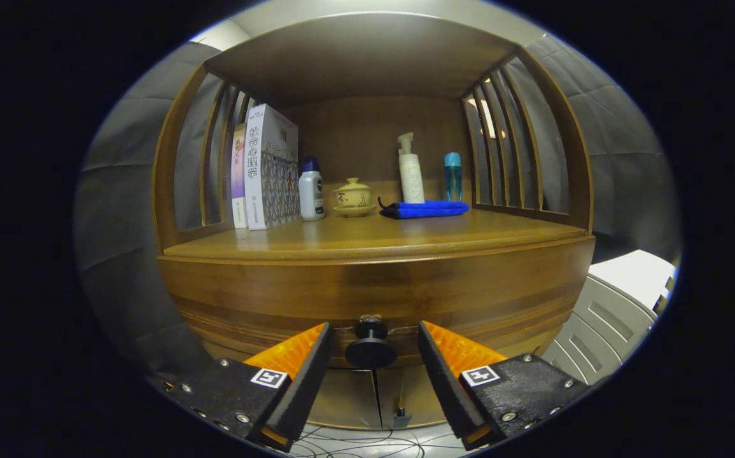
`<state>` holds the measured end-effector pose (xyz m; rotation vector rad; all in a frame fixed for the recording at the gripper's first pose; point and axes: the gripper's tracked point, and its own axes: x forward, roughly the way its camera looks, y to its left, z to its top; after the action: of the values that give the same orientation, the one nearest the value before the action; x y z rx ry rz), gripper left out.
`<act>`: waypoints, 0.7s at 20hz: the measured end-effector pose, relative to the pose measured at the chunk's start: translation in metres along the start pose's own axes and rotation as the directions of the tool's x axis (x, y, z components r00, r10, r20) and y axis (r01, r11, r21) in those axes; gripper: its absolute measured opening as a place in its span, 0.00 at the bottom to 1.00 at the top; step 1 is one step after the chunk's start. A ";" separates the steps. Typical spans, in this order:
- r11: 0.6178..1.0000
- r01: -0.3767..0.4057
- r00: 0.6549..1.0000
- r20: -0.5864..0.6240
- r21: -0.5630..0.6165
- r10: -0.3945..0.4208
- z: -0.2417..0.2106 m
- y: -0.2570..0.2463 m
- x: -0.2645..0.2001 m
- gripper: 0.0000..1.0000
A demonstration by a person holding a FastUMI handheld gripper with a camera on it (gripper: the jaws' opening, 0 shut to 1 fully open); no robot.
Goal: Pull open the drawer, take out the items inside it, and place them on the countertop above the cabinet.
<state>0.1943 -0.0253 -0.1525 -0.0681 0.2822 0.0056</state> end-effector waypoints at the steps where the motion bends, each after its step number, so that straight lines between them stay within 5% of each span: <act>1: 1.000 0.001 1.000 -0.008 -0.003 -0.001 -0.002 0.001 -0.001 0.82; 9: 1.000 0.013 1.000 -0.022 -0.021 -0.013 -0.009 0.000 0.005 0.44; 14: 0.999 0.031 0.999 -0.033 -0.028 -0.032 -0.011 0.001 -0.004 0.37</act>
<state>0.1879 -0.0254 -0.1618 -0.1002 0.3145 -0.0226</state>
